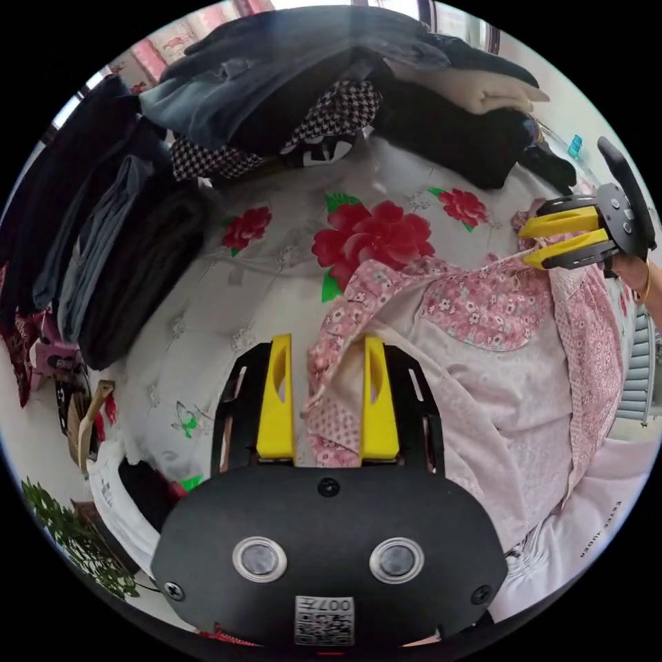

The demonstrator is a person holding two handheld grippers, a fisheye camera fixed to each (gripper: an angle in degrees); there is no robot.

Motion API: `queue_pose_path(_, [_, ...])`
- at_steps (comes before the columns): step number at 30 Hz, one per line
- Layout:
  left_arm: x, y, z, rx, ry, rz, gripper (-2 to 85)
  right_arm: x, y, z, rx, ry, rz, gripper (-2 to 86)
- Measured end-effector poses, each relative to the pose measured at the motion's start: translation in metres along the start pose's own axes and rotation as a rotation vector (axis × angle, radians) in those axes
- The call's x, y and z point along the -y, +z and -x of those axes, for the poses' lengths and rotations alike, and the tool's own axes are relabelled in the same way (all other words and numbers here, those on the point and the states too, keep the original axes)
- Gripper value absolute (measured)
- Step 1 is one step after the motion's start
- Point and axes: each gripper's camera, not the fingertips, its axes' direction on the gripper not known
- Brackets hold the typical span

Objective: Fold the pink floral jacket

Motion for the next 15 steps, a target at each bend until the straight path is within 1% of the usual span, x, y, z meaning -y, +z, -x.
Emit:
queue_pose_path(1, [0.01,0.021,0.0,-0.022,0.016,0.059,7.4,0.004,0.007,0.001,-0.024,-0.021,0.008,3.0])
queue_pose_path(2, [0.012,0.019,0.005,-0.093,0.025,-0.015,2.6,0.006,0.005,0.0,-0.078,-0.034,-0.015,2.0])
queue_pose_path(3, [0.014,0.019,0.008,-0.078,-0.001,-0.026,1.9,0.006,0.002,-0.001,-0.1,-0.03,-0.033,1.7])
queue_pose_path(4, [0.019,0.02,0.01,-0.043,0.012,0.008,0.5,0.007,-0.006,-0.005,-0.122,-0.02,-0.076,1.3])
queue_pose_path(6, [0.02,0.006,0.002,0.042,0.068,-0.058,0.0,0.009,-0.017,-0.011,-0.185,0.011,-0.135,1.0])
queue_pose_path(7, [0.022,0.002,-0.002,0.078,0.079,-0.066,0.1,0.012,-0.018,-0.014,-0.204,0.025,-0.156,1.0])
queue_pose_path(8, [0.026,0.01,-0.005,0.092,0.071,-0.041,0.5,0.018,-0.008,-0.02,-0.17,0.049,-0.136,1.4])
queue_pose_path(9, [0.028,0.018,-0.006,0.096,0.066,-0.018,0.8,0.021,0.001,-0.023,-0.139,0.067,-0.11,1.6])
queue_pose_path(10, [0.031,0.041,-0.007,0.104,0.06,0.046,1.9,0.026,0.02,-0.03,-0.076,0.108,-0.042,2.3])
queue_pose_path(11, [0.029,0.04,-0.007,0.106,0.04,-0.013,3.5,0.021,0.012,-0.033,-0.054,0.134,-0.11,3.1])
queue_pose_path(13, [0.03,0.039,-0.002,0.109,0.021,0.024,7.3,0.016,-0.001,-0.041,-0.008,0.183,-0.13,4.5])
queue_pose_path(15, [0.025,0.032,0.005,0.133,-0.012,0.035,9.7,0.003,-0.021,-0.044,-0.005,0.173,-0.17,5.5])
